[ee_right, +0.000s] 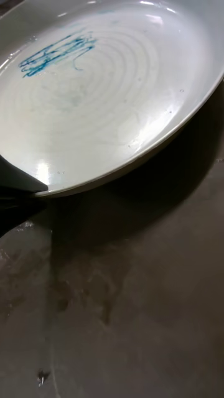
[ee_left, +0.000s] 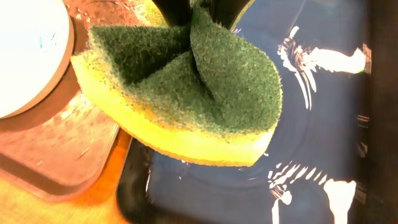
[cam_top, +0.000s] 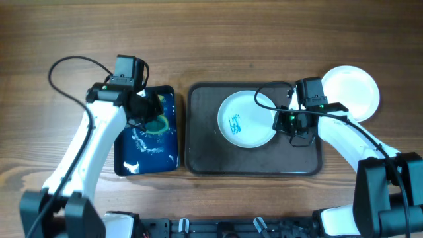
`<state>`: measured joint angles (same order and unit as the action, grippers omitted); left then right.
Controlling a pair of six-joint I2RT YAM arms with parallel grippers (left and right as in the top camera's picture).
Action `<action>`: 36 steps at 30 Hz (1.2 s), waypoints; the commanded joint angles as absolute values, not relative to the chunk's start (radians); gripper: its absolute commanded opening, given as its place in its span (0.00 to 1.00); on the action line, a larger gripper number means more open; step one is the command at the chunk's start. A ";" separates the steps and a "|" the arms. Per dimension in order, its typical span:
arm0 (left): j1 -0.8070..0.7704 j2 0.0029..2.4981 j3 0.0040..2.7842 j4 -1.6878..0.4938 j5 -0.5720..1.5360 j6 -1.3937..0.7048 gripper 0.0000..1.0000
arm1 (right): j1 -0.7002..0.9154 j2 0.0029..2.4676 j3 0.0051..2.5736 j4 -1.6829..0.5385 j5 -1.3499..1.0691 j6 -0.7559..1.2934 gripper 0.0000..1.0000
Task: Clean dirty plates on tray and stack at the side
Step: 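Drag the blue-marked plate left toward the mat center with the right gripper, then scrub the blue-marked plate with the sponge in the left gripper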
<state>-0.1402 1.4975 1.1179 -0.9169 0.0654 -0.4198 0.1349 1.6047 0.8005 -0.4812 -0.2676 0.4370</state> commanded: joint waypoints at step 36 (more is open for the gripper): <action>-0.368 1.463 1.132 -0.960 -0.310 -0.565 0.04 | 0.137 1.612 0.793 -0.492 -0.316 0.422 0.04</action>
<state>-0.3660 1.4590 1.1179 -0.9771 -0.4789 -0.5453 0.1349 1.6047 0.8005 -0.4824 -0.2920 0.4328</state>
